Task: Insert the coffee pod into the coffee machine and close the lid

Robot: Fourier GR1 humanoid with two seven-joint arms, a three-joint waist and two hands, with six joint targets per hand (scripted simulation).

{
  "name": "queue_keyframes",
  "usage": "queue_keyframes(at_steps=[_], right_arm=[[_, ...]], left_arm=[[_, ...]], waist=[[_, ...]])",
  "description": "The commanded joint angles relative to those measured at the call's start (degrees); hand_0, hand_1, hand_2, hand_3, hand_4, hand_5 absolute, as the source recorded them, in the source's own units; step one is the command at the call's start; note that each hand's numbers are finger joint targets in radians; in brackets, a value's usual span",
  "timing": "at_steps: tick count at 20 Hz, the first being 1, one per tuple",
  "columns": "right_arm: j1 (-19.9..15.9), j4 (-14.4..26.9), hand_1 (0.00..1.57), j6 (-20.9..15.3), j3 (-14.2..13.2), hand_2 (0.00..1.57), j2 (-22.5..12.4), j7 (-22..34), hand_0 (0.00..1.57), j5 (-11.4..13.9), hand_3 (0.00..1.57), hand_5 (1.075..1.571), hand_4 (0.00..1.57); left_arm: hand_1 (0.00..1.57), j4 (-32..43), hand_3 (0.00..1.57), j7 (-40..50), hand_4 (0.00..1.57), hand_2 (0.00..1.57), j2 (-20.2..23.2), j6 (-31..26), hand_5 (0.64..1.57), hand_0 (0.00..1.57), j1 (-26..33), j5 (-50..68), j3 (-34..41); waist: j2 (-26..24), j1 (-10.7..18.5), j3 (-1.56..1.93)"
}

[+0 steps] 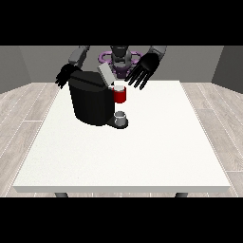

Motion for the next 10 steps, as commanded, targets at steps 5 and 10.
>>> queue_keyframes(at_steps=[5, 10], right_arm=[[3.9, 2.2, 0.0, 0.5, -2.6, 0.0, -1.0, 0.4, 0.0, -2.0, 0.0, 1.571, 0.43], [7.7, 2.4, 0.0, -0.4, -3.6, 0.0, -0.6, -1.4, 0.0, -2.1, 0.0, 1.571, 0.43]], left_arm=[[0.0, -1.3, 0.0, 1.5, 0.0, 0.0, -7.1, 0.1, 1.571, 0.0, 5.3, 8.2, 6.3], [0.0, -1.4, 0.0, -2.4, 0.26, 0.0, -12.8, 0.1, 1.571, 0.0, 11.8, 19.4, 14.9]], waist=[[-7.9, 4.9, -0.02], [-11.7, 8.7, -0.14]])
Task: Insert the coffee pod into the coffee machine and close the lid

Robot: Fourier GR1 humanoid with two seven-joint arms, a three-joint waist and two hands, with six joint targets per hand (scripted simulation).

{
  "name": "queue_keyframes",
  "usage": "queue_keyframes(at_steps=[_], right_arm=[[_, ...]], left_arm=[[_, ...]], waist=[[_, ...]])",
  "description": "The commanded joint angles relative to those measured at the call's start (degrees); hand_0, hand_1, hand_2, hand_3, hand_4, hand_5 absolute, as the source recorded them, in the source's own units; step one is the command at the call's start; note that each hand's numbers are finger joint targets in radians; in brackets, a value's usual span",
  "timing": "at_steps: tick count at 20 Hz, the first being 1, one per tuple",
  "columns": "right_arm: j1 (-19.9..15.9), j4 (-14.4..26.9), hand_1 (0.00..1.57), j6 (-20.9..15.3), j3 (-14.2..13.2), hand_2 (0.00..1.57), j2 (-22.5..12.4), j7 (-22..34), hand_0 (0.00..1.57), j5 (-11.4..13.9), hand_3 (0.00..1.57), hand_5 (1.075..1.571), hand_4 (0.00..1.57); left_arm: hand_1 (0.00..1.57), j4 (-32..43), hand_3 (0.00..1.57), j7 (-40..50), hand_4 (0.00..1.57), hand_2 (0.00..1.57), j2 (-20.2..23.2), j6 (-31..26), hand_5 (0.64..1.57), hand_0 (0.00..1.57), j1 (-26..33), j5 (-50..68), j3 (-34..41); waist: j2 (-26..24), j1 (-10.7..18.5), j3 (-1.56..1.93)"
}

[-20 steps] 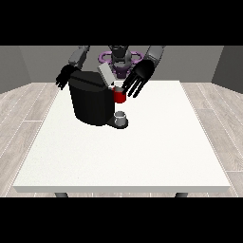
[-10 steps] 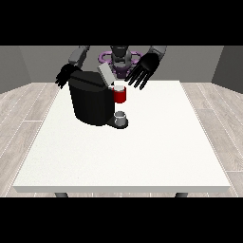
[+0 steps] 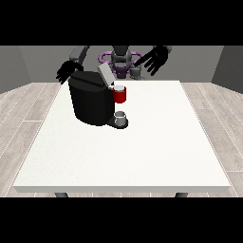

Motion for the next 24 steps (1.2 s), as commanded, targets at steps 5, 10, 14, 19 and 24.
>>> queue_keyframes(at_steps=[5, 10, 14, 19, 24], right_arm=[[7.6, 1.1, 0.0, 0.2, -0.7, 0.0, 0.3, -1.4, 0.0, -0.2, 0.0, 1.571, 0.4], [6.6, -2.6, 0.0, 4.1, -1.2, 0.0, -5.8, 1.8, 0.0, -0.3, 0.0, 1.571, 0.36], [5.0, -6.9, 0.0, 8.1, 0.6, 0.0, -6.8, 6.3, 0.0, -2.2, 0.0, 1.571, 0.37], [2.0, -10.2, 0.0, 8.6, 2.3, 0.0, -7.7, 7.9, 0.0, -0.7, 0.0, 1.571, 0.0], [0.5, -13.9, 0.0, 9.3, 7.1, 0.0, -4.8, 9.2, 0.0, 0.6, 0.0, 1.571, 0.0]], left_arm=[[0.0, -2.0, 0.0, -1.7, 0.0, 0.0, -7.1, -1.7, 1.571, 0.0, 11.0, 10.7, 6.5], [0.0, -3.2, 0.0, -4.6, 0.23, 0.0, -10.5, -2.2, 1.571, 0.0, 19.1, 14.3, 7.7], [0.0, -3.7, 0.0, -2.8, 0.0, 0.0, -10.9, -2.3, 1.571, 0.0, 23.2, 15.5, 8.2], [0.0, -7.1, 0.0, -2.1, 0.0, 0.0, -13.5, -3.6, 1.571, 0.0, 25.9, 18.2, 7.4], [0.0, -9.5, 0.0, -1.6, 0.0, 0.0, -12.1, -5.7, 1.571, 0.0, 29.3, 21.8, 9.0]], waist=[[-10.2, 5.9, 0.02], [-13.5, 7.6, 0.0], [-16.9, 8.8, 0.0], [-17.1, 10.6, 0.02], [-15.7, 11.1, 0.0]])
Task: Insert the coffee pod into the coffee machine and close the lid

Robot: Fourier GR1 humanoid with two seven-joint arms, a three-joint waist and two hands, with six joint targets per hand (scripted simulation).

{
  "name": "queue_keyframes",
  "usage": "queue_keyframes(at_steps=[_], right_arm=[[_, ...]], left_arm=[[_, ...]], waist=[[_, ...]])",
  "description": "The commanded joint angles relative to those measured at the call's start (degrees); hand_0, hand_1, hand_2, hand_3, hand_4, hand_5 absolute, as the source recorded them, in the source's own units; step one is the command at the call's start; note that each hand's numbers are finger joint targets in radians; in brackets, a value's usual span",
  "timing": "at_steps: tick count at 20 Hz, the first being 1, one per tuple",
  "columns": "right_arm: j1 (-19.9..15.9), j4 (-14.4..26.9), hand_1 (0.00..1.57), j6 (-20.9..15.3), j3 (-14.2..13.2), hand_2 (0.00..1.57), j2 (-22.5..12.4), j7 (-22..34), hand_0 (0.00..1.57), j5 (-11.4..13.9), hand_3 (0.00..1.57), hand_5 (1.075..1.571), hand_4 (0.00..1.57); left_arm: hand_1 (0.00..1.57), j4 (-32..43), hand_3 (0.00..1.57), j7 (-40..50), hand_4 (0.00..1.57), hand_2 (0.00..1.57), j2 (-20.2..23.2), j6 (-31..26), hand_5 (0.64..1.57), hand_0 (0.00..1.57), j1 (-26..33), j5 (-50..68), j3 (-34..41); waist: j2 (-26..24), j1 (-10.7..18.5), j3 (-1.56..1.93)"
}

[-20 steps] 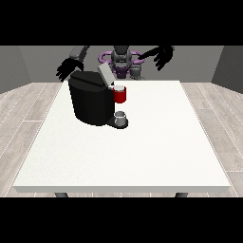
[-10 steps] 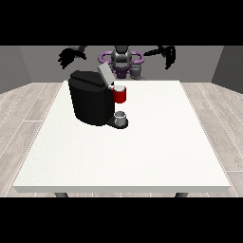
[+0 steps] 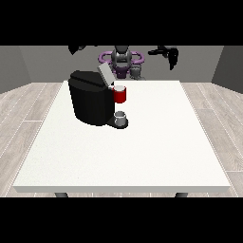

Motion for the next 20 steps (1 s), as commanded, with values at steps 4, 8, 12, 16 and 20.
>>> queue_keyframes(at_steps=[4, 8, 12, 16, 20], right_arm=[[-2.6, 3.0, 0.0, 2.3, 0.5, 0.0, -2.1, -1.7, 0.0, 2.3, 0.0, 1.571, 0.0], [-4.8, -0.8, 0.0, 1.3, 4.2, 0.0, 1.2, -1.1, 0.0, 4.2, 0.0, 1.571, 0.22], [-6.7, 0.3, 0.0, 3.7, 4.8, 0.0, 0.5, 0.5, 0.0, 4.2, 0.0, 1.571, 0.12], [-10.6, 5.7, 0.0, 3.9, -0.4, 0.0, -0.6, -3.8, 0.0, 2.2, 0.0, 1.571, 0.0], [-15.3, 7.5, 0.0, 4.7, -0.3, 0.0, -0.3, -0.1, 0.0, 1.5, 0.0, 1.571, 0.0]], left_arm=[[0.0, -8.5, 0.0, 3.7, 0.2, 0.0, -3.0, -2.3, 1.571, 0.0, 4.1, 4.7, -4.8], [0.0, -14.2, 0.0, 4.3, 0.0, 0.0, -1.1, -1.8, 1.571, 0.0, 7.1, 5.7, -3.8], [0.0, -16.9, 0.0, 4.4, 0.0, 0.0, -3.1, 4.4, 1.571, 0.0, 11.6, 9.8, -9.1], [0.0, -23.7, 0.0, 5.8, 0.0, 0.0, -2.4, 0.1, 1.571, 0.0, 12.4, 9.3, -7.4], [0.0, -26.8, 0.0, 6.1, 0.0, 0.0, -1.7, 1.5, 1.571, 0.0, 13.4, 8.9, -8.8]], waist=[[0.7, 5.9, 0.05], [4.4, 3.1, 0.02], [5.7, 1.3, 0.01], [10.7, 5.3, 0.04], [13.3, 3.5, 0.02]])
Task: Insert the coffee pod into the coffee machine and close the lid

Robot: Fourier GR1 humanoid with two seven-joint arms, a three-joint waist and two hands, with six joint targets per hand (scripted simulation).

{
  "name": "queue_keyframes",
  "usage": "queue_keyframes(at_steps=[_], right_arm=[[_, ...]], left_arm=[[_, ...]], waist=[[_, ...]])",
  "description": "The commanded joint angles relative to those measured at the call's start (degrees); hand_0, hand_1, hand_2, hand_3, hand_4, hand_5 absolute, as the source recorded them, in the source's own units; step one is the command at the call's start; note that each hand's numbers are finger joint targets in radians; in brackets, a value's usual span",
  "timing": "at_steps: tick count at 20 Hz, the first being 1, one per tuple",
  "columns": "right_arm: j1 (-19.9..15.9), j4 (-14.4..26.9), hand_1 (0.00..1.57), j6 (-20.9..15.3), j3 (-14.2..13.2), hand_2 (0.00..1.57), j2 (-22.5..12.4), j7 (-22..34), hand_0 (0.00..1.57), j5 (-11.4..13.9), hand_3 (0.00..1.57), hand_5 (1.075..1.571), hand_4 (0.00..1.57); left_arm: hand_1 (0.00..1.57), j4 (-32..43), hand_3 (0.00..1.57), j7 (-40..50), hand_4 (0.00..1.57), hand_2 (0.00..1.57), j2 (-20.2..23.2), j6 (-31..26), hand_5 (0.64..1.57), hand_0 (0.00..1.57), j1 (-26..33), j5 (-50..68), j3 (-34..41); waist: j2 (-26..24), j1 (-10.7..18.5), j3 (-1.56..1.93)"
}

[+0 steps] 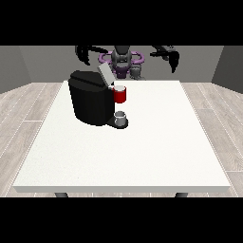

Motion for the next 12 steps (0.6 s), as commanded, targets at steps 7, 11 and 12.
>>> queue_keyframes(at_steps=[7, 11, 12], right_arm=[[-8.7, 8.0, 0.0, 1.3, -1.6, 0.0, -0.3, -0.1, 0.0, 0.1, 0.0, 1.571, 0.0], [-10.3, 11.2, 0.0, -0.8, -1.1, 0.0, 1.3, -4.3, 0.0, 2.4, 0.0, 1.571, 0.0], [-10.3, 10.4, 0.0, 1.8, -0.5, 0.0, 0.4, -2.1, 0.0, 1.8, 0.0, 1.571, 0.0]], left_arm=[[0.0, -7.1, 0.0, 4.2, 0.0, 0.0, 4.0, 0.9, 1.571, 0.0, -0.1, 3.7, -0.6], [0.0, -8.4, 0.0, -0.3, 0.0, 0.0, 4.4, 1.0, 1.571, 0.0, 1.6, 3.4, -1.1], [0.0, -7.5, 0.0, 0.1, 0.0, 0.0, 2.7, 3.7, 1.571, 0.0, 2.9, 3.3, -1.5]], waist=[[5.3, -1.4, -0.02], [8.1, -0.2, -0.02], [6.5, -2.4, -0.02]])
